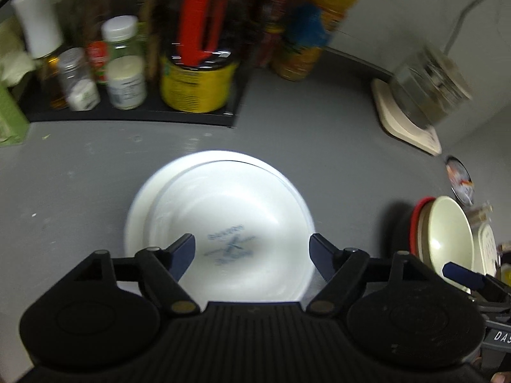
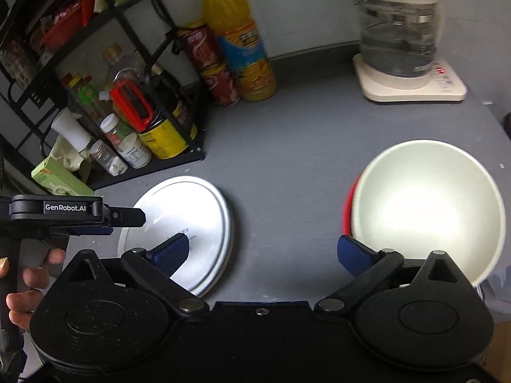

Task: Organize plates and bowls
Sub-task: 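Move both grippers to the rim of the red-and-black bowl stack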

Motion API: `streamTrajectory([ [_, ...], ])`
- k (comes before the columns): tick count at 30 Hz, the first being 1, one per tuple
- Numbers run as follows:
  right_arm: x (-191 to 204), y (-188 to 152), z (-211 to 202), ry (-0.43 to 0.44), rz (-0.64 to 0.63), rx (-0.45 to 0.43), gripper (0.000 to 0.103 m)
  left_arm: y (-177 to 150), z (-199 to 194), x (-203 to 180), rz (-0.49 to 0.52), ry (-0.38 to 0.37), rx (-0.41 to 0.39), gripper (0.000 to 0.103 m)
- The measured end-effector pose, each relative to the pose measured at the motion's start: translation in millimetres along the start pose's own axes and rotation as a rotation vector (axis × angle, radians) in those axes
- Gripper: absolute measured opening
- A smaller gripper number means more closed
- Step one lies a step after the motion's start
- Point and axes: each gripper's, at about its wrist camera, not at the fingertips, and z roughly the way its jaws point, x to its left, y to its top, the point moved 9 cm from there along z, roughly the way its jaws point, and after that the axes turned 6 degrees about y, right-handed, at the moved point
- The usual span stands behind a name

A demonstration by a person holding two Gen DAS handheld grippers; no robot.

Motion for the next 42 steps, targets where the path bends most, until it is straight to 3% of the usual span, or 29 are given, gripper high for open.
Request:
streamTrajectory([
  [25, -118, -15, -68, -0.162, 0.202, -0.098, 0.101, -7, 26, -160, 0.264, -0.148, 0.06, 0.077],
  [42, -176, -24, -56, -0.186, 0.27, -0.044, 0.101, -9, 53, -225, 0.319, -0.157, 0.097, 0.077],
])
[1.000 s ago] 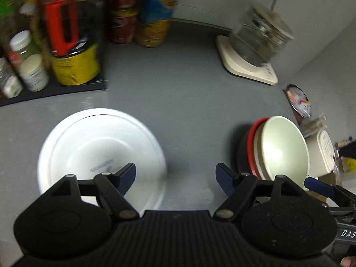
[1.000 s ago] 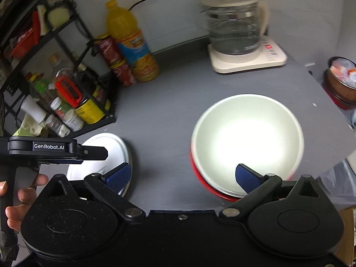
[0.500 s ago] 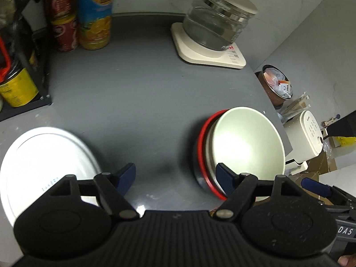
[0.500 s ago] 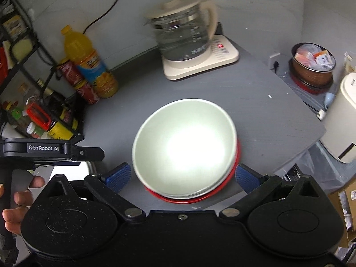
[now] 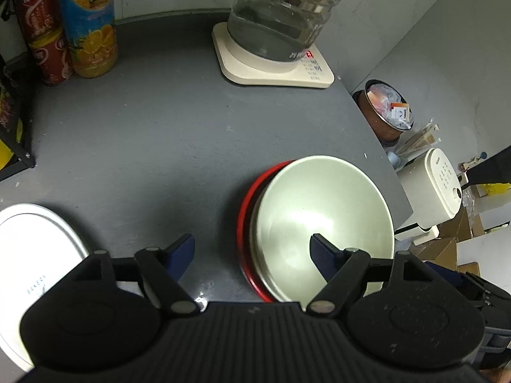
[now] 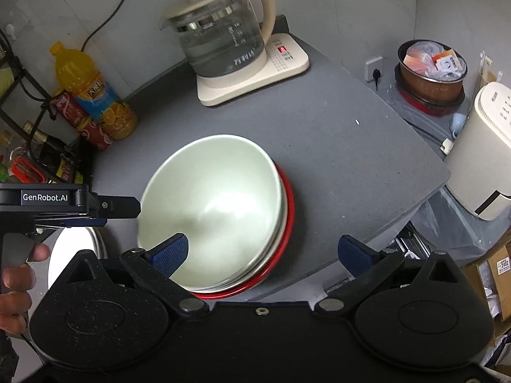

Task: Organize plates and bowls
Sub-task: 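Move both grippers to the rim of the red-and-black bowl stack, then close both grippers on the bowl stack rim and lift it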

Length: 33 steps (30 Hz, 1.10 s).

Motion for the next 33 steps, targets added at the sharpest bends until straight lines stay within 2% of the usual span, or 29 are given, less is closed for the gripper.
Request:
streamTrajectory([
  [6, -9, 0, 17, 0.001, -0.001, 0.035, 0.1, -5, 20, -4, -0.001, 0.014, 0.037, 0.077],
  [11, -12, -2, 33, 0.003, -0.011, 0.08, 0.088, -7, 33, -4, 0.001, 0.036, 0.047, 0.077],
  [15, -12, -4, 45, 0.002, -0.031, 0.112, 0.084, -9, 41, -5, 0.02, 0.06, 0.05, 0.076],
  [19, -12, -5, 57, -0.002, -0.051, 0.146, 0.074, -10, 47, -6, 0.033, 0.063, 0.055, 0.073],
  [23, -12, -5, 65, -0.002, -0.062, 0.17, 0.063, -12, 54, -9, 0.053, 0.071, 0.059, 0.064],
  [30, -14, -4, 76, 0.002, -0.077, 0.191, 0.051, -15, 67, -6, 0.045, 0.08, 0.092, 0.04],
  [31, -14, -4, 77, 0.003, -0.081, 0.193, 0.047, -16, 69, -5, 0.041, 0.079, 0.097, 0.036],
  [33, -13, -2, 80, 0.007, -0.085, 0.196, 0.043, -17, 72, -3, 0.032, 0.07, 0.102, 0.034],
])
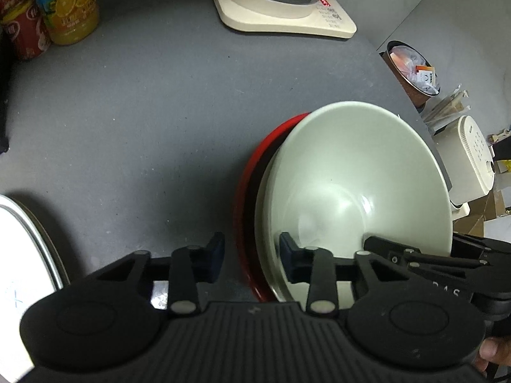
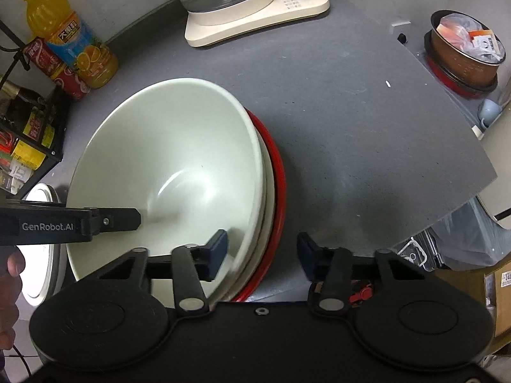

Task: Organize plates and bowls
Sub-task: 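Close both grippers on the bowl stack rim and lift it, then carry the bowl stack with both grippers and lower it onto the plates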

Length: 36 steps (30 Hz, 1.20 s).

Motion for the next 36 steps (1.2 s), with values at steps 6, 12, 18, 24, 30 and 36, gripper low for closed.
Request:
streamTrajectory([
  [6, 3, 4, 6, 0.017, -0.002, -0.001, 0.043, 0, 3, -3, -0.002, -0.024, -0.004, 0.029],
  [12, 3, 4, 5, 0.01, -0.006, -0.005, 0.041, -1, 2, 0, -0.026, -0.051, -0.006, 0.027],
  [18, 8, 4, 2, 0.014, -0.008, -0.015, 0.034, -6, -1, 6, -0.043, -0.045, -0.009, 0.027],
  [24, 23, 3, 1, 0.025, -0.03, -0.022, 0.033, -13, -8, 19, -0.078, -0.048, -0.028, 0.027],
  [30, 50, 12, 1, 0.051, -0.078, -0.032, 0.032, -15, -24, 43, -0.121, -0.05, -0.059, 0.027],
  [36, 87, 23, -1, 0.089, -0.146, -0.045, 0.031, -17, -48, 74, -0.184, -0.035, -0.104, 0.027],
])
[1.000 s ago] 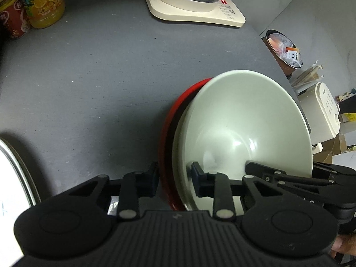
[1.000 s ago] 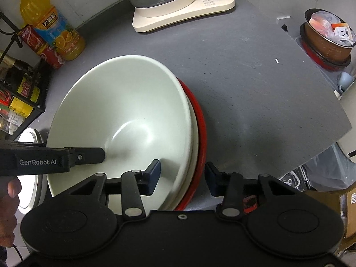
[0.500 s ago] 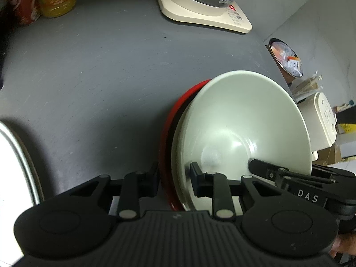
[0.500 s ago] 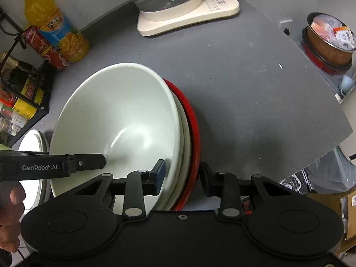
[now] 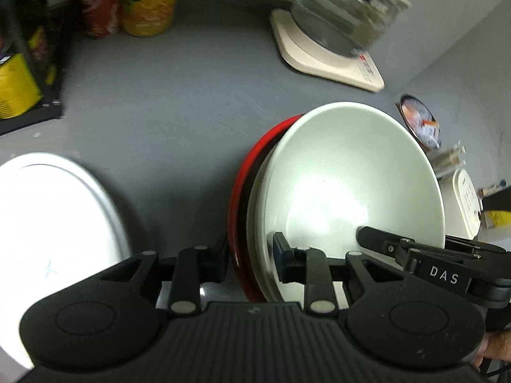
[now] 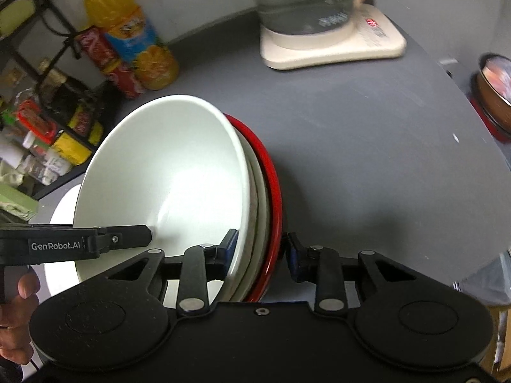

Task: Organize plates and bowls
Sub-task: 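Carry the bowl stack with both grippers and lower it onto the plates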

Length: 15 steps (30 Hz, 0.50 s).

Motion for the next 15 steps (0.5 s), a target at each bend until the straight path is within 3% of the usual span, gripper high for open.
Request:
streamTrajectory([
  [15, 90, 12, 16, 0.092, -0.132, 0.015, 0.03, -3, -54, 80, -0.173, 0.023, -0.083, 0.027],
])
